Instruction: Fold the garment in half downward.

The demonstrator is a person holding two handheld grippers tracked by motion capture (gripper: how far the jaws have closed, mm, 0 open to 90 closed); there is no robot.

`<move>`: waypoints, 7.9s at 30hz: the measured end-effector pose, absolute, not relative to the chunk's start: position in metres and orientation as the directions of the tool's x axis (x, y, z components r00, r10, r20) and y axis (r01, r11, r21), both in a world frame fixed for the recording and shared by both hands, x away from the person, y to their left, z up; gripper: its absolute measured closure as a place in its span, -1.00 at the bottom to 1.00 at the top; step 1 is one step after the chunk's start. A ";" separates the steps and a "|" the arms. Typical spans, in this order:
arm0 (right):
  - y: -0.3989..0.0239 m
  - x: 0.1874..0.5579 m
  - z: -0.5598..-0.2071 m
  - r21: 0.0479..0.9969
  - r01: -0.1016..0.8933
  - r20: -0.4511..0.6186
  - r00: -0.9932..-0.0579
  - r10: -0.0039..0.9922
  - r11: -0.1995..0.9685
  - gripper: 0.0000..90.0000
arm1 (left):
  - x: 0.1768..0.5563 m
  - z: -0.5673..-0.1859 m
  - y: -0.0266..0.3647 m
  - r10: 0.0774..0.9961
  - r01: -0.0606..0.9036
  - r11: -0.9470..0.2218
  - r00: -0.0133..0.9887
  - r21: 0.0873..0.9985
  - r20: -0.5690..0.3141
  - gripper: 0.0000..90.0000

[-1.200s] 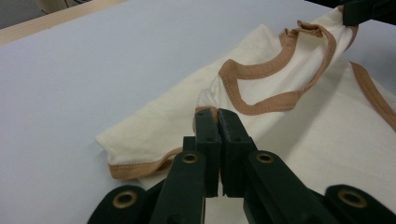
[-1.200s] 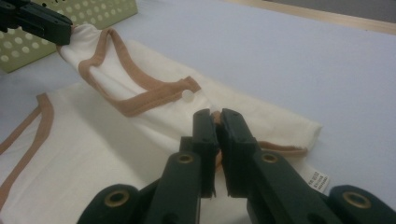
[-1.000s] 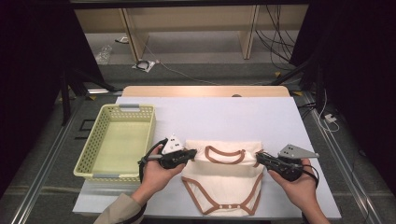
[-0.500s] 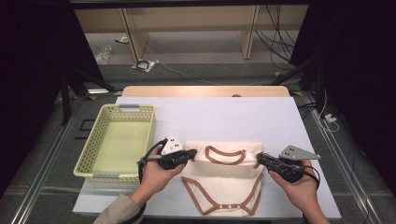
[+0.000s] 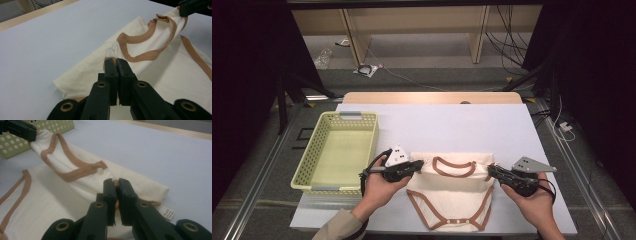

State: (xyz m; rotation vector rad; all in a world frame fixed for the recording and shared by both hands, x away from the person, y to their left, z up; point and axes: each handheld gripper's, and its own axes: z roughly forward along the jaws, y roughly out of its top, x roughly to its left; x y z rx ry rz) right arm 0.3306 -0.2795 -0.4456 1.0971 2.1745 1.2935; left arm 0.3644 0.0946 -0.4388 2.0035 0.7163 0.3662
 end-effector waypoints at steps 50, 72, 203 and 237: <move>-0.281 0.324 -0.446 0.856 0.437 0.078 -0.636 0.768 0.276 0.90 | 0.354 -0.440 0.095 0.603 0.335 -0.409 0.797 0.849 -0.024 0.93; -0.283 0.320 -0.447 0.850 0.441 0.082 -0.649 0.756 0.287 0.90 | 0.348 -0.445 0.095 0.586 0.338 -0.433 0.810 0.835 -0.024 0.93; -0.290 0.306 -0.455 0.618 0.542 0.190 -0.806 0.561 0.569 0.73 | 0.311 -0.463 0.105 0.404 0.341 -0.652 0.912 0.677 -0.071 0.54; -0.248 0.332 -0.461 0.757 0.556 0.221 -0.712 0.667 0.343 0.34 | 0.297 -0.474 0.079 0.397 0.345 -0.574 0.910 0.742 -0.116 0.07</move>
